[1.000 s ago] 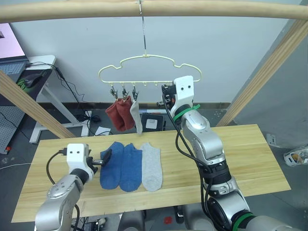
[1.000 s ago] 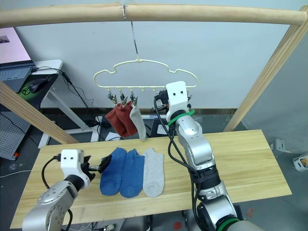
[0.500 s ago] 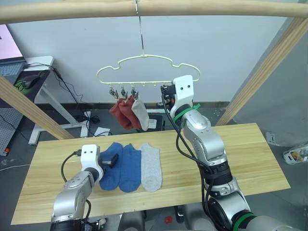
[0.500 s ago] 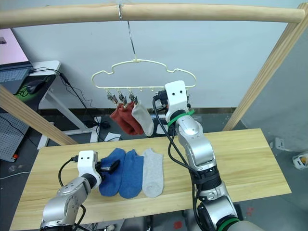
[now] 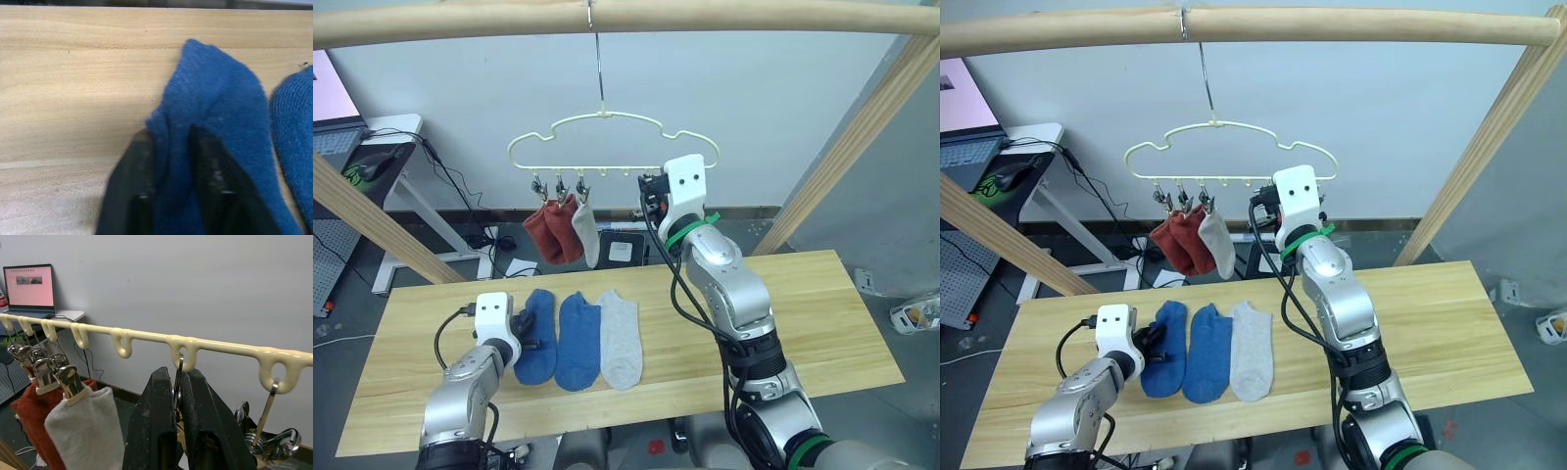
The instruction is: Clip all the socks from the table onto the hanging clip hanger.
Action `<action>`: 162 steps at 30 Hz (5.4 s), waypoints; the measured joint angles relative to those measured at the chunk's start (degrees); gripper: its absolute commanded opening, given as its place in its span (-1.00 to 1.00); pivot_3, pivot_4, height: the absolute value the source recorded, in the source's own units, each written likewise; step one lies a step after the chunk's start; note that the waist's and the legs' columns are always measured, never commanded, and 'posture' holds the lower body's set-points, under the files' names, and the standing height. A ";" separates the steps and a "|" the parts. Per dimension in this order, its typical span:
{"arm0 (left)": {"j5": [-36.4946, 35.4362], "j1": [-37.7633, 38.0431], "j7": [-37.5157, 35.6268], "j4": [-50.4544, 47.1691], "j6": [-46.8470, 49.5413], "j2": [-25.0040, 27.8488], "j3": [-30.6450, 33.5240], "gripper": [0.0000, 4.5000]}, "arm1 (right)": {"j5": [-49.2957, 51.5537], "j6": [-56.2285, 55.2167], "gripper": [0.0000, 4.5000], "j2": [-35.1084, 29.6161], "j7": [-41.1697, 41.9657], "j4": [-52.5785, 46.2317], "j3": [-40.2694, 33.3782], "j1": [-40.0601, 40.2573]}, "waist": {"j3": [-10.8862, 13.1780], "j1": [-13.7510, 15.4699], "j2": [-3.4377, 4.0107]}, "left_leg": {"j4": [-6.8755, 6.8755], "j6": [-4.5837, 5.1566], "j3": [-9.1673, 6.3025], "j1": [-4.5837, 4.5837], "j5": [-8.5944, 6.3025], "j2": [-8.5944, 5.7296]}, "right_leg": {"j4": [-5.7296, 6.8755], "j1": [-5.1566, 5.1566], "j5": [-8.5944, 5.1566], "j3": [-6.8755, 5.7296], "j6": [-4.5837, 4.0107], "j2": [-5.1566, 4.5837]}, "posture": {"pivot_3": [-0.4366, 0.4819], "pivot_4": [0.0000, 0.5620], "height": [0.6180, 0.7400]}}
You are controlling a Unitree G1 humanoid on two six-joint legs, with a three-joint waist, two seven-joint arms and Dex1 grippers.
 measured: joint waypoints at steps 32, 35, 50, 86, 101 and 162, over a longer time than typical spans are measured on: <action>0.30 8.91 -2.16 -8.39 -12.16 -1.79 1.93 0.99 | -0.03 0.00 -1.00 -0.03 0.60 -0.36 0.93 0.80 | 0.27 -0.02 0.11 | -0.20 0.01 -0.07 -0.19 -0.01 0.02 | -0.41 -0.05 -0.03 -0.02 -0.01 -0.05 | -0.24 -0.04 1.00; 0.57 7.80 -2.06 -8.22 -12.10 -1.77 1.76 0.99 | -0.03 -0.01 -1.00 -0.04 0.62 -0.36 0.91 0.80 | 0.31 -0.02 0.16 | -0.19 0.01 -0.07 -0.20 -0.01 0.01 | -0.41 -0.05 -0.03 -0.07 0.00 -0.05 | -0.24 -0.03 1.00; 5.24 1.16 -1.29 -0.49 -4.63 1.40 -3.10 0.92 | -0.03 -0.03 -1.00 0.02 0.65 -0.41 1.26 0.80 | 0.48 -0.04 0.23 | -0.27 0.01 -0.06 -0.20 -0.01 0.01 | -0.45 -0.08 -0.04 -0.08 0.02 -0.02 | -0.26 -0.03 1.00; 16.90 -6.05 -8.99 -14.78 -27.17 3.12 -19.95 -1.00 | 2.21 3.76 -1.00 0.29 0.54 -3.85 0.18 0.11 | 0.49 -0.14 0.25 | -0.93 0.01 -0.13 -0.36 0.01 -0.01 | -1.03 -0.16 -0.01 -0.04 -0.03 -0.16 | -0.34 -0.15 1.00; 30.71 -17.24 -0.86 2.16 -41.22 0.49 -24.81 -1.00 | 6.45 9.12 -1.00 0.34 0.59 -6.63 0.76 -0.34 | 0.49 -0.32 0.25 | -0.92 0.02 0.08 -0.39 0.01 -0.01 | -0.95 -0.27 0.00 -0.10 -0.02 -0.14 | -0.39 -0.15 1.00; 30.23 -22.38 1.99 6.32 -44.42 -5.61 -22.38 -0.74 | 6.67 8.99 0.92 0.24 -0.53 -8.12 1.00 -0.56 | 0.45 -0.30 0.20 | -0.74 0.02 0.15 -0.38 0.01 -0.04 | -0.75 -0.25 0.01 -0.11 -0.01 -0.14 | -0.39 -0.17 1.00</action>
